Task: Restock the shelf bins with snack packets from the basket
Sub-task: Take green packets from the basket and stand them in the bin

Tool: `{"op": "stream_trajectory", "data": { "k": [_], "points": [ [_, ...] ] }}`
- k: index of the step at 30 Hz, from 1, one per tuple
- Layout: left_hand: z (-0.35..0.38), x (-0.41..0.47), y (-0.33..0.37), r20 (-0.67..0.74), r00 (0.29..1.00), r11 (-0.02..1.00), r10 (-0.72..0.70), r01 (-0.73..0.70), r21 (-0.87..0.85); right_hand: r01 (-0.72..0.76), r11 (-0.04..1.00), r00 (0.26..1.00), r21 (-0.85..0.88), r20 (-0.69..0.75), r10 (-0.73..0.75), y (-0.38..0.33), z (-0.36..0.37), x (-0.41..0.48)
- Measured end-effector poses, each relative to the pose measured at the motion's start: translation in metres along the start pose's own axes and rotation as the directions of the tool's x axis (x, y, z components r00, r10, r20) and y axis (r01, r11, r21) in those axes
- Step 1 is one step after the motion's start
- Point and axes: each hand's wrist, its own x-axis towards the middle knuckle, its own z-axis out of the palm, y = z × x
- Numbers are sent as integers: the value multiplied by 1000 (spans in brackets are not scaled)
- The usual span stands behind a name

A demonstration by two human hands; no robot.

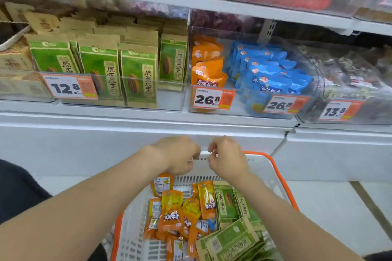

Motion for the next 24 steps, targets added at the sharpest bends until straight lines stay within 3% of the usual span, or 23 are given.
{"op": "stream_trajectory", "data": {
  "k": [2,4,7,9,11,14,20,24],
  "points": [
    [12,3,16,164,986,998,20,-30,59,-47,997,938,55,345,26,28,14,-15],
    [25,7,30,272,961,992,40,-70,102,-52,998,812,24,583,28,49,27,-34],
    [39,12,45,359,932,986,53,-107,131,-52,990,561,-134,816,140,71,48,-66],
    [44,14,55,374,925,976,68,-139,167,58,966,449,-250,871,198,77,58,-84],
    [47,16,65,395,915,970,86,-167,177,213,920,449,-329,869,207,78,61,-96],
    [51,19,78,407,908,962,101,-193,192,361,846,521,-391,838,165,73,59,-107],
    [53,19,88,416,900,964,129,-213,162,403,810,548,-425,821,158,73,60,-112],
    [54,15,83,434,893,969,117,-198,148,304,868,565,-392,808,167,71,55,-106]
  ]
}}
